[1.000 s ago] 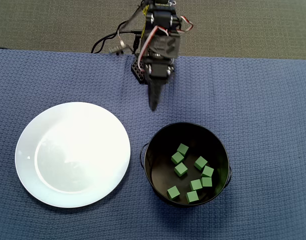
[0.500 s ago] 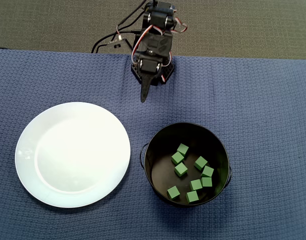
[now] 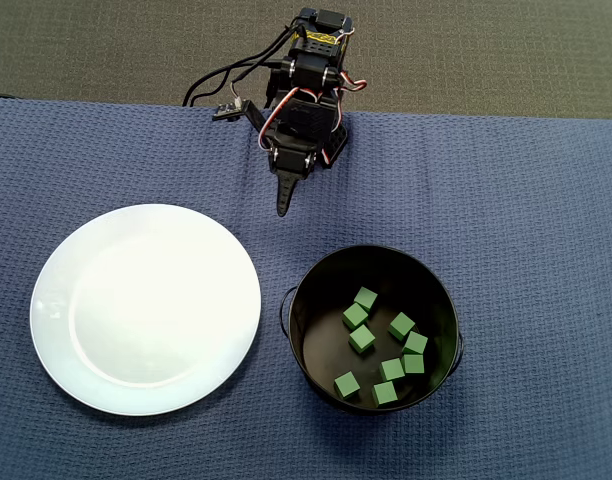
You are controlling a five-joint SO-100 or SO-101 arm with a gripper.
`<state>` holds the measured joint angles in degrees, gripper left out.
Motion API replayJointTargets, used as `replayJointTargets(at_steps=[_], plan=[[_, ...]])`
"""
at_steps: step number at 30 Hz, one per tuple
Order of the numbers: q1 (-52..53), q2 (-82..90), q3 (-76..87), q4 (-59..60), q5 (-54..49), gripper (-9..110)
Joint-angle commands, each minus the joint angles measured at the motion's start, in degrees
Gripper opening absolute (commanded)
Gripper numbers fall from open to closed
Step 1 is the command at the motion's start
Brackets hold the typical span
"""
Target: Pick up the green cubes from the white plate and place them in the black recipient
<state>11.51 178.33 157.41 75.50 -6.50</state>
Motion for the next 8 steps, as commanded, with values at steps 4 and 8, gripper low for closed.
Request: replayJointTargets(at_steps=[4, 8], plan=[[0.26, 2.11, 2.81, -0.44, 1.49, 0], [-0.62, 3.69, 7.38, -2.11, 0.35, 0]])
